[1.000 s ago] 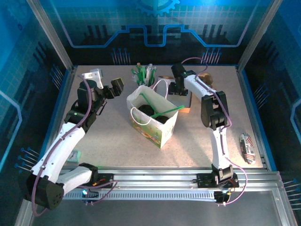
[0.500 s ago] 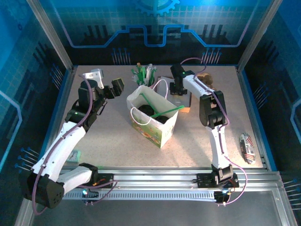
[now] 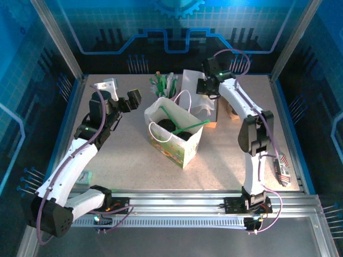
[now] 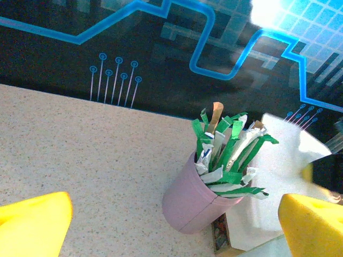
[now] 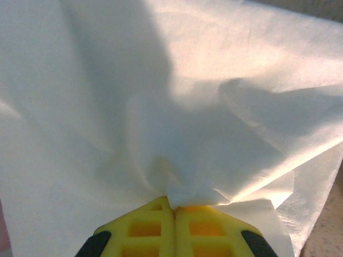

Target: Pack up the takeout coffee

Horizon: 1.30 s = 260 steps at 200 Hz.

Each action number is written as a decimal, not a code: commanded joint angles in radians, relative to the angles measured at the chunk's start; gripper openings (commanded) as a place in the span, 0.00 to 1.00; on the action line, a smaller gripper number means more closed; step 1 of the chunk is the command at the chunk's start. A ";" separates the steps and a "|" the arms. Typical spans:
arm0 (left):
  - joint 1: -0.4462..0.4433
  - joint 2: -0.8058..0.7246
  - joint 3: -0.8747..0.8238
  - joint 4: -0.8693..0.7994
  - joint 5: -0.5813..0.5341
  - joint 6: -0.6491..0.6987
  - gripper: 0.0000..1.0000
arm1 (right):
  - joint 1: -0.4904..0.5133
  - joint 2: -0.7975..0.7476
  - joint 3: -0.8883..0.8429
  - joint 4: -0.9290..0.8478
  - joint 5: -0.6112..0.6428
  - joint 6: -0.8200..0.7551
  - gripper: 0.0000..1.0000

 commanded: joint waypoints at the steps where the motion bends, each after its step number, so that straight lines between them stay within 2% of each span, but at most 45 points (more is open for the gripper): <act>1: 0.002 -0.011 -0.011 0.027 0.000 0.022 0.99 | -0.006 -0.120 -0.056 0.011 -0.029 0.014 0.00; 47: 0.003 -0.022 -0.011 0.025 0.002 0.020 0.99 | -0.016 -0.294 -0.089 -0.001 -0.032 0.021 0.00; 96: 0.003 -0.042 -0.014 0.028 0.009 0.013 0.99 | -0.020 -0.530 -0.138 0.046 0.049 0.028 0.00; 152: 0.001 -0.066 -0.019 0.031 0.017 0.008 0.99 | 0.028 -0.738 -0.210 0.121 -0.007 0.026 0.00; 184: -0.001 -0.075 -0.019 0.032 0.023 0.004 0.99 | 0.073 -0.794 -0.218 0.120 -0.059 0.018 0.00; 260: -0.019 -0.083 -0.025 0.033 0.009 0.019 0.99 | 0.268 -0.813 -0.291 0.143 -0.026 -0.071 0.00</act>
